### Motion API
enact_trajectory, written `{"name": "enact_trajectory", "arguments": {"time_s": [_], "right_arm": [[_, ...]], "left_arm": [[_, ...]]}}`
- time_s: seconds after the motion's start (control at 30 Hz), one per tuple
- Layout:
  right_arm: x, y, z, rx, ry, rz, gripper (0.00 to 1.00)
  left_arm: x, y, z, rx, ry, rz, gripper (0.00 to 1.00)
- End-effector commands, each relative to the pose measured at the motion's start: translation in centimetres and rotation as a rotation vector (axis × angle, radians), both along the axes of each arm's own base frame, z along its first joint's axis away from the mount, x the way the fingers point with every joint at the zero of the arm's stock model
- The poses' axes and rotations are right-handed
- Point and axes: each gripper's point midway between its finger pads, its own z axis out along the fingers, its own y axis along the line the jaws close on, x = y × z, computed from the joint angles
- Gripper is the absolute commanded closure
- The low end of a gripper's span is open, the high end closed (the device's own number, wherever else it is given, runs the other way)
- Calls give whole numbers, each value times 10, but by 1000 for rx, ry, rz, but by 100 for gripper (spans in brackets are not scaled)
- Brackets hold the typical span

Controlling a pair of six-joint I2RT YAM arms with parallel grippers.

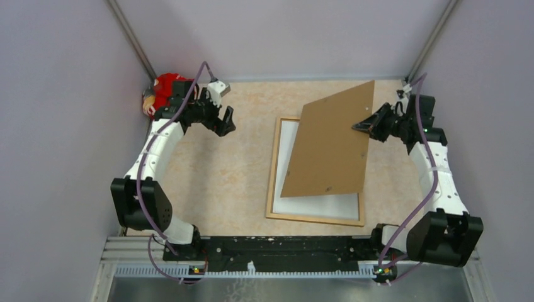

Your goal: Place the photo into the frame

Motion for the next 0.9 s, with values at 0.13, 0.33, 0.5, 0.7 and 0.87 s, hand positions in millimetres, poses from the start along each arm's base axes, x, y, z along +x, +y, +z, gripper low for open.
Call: {"name": "enact_trajectory", "arguments": {"time_s": [0.13, 0.33, 0.5, 0.7, 0.87], "right_arm": [[-7, 32, -16, 238, -36, 140, 100], [-11, 35, -32, 249, -78, 171, 100], [-4, 33, -39, 208, -105, 192, 100], [0, 31, -52, 175, -109, 200, 100], [0, 33, -64, 193, -79, 214, 100]], "left_arm": [[-17, -24, -22, -72, 14, -139, 5], [-15, -34, -31, -93, 51, -162, 10], [-15, -38, -36, -86, 61, -165, 10], [-17, -41, -38, -81, 44, -181, 5], [-17, -40, -44, -64, 50, -180, 2]]}}
